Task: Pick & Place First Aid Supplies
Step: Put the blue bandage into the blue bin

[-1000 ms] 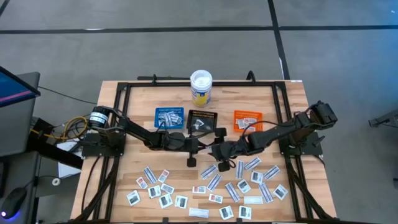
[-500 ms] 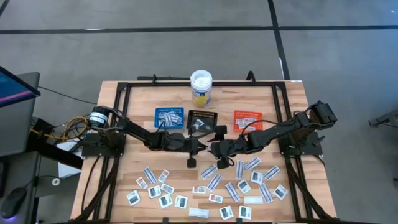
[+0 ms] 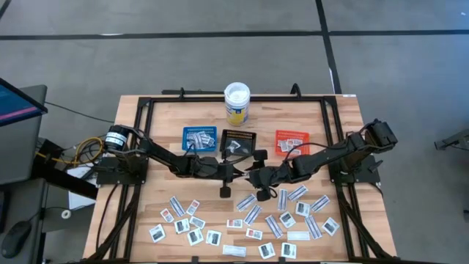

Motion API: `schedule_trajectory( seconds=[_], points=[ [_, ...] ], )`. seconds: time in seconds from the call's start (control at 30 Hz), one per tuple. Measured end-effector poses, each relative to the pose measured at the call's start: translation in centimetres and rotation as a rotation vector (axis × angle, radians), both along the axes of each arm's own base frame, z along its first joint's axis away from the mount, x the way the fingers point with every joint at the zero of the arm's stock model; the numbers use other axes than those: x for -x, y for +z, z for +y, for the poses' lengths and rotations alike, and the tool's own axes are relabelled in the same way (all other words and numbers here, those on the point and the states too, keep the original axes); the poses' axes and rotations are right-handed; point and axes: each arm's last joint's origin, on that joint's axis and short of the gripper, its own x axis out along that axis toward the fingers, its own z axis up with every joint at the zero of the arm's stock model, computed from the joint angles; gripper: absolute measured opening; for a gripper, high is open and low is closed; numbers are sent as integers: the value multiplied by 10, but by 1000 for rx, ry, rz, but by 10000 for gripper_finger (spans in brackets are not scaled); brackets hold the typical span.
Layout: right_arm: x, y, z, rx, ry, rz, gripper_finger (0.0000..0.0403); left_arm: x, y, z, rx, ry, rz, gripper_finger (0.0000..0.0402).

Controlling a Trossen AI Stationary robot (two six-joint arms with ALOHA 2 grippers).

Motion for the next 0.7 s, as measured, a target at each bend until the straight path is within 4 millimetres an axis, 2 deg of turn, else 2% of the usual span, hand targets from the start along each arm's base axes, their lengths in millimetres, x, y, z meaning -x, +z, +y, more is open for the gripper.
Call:
schedule_trajectory(
  seconds=[0.27,0.4,0.53,0.7],
  points=[
    [-1,2,0,6,9,-18,132,0,0,1,0,4,0,6],
    [-1,2,0,5,9,-20,112,0,0,2,0,6,-1,10],
    [-1,2,0,5,9,-20,76,0,0,1,0,5,-1,7],
    [-1,2,0,5,9,-21,11,0,0,1,0,5,0,9]
  ],
)
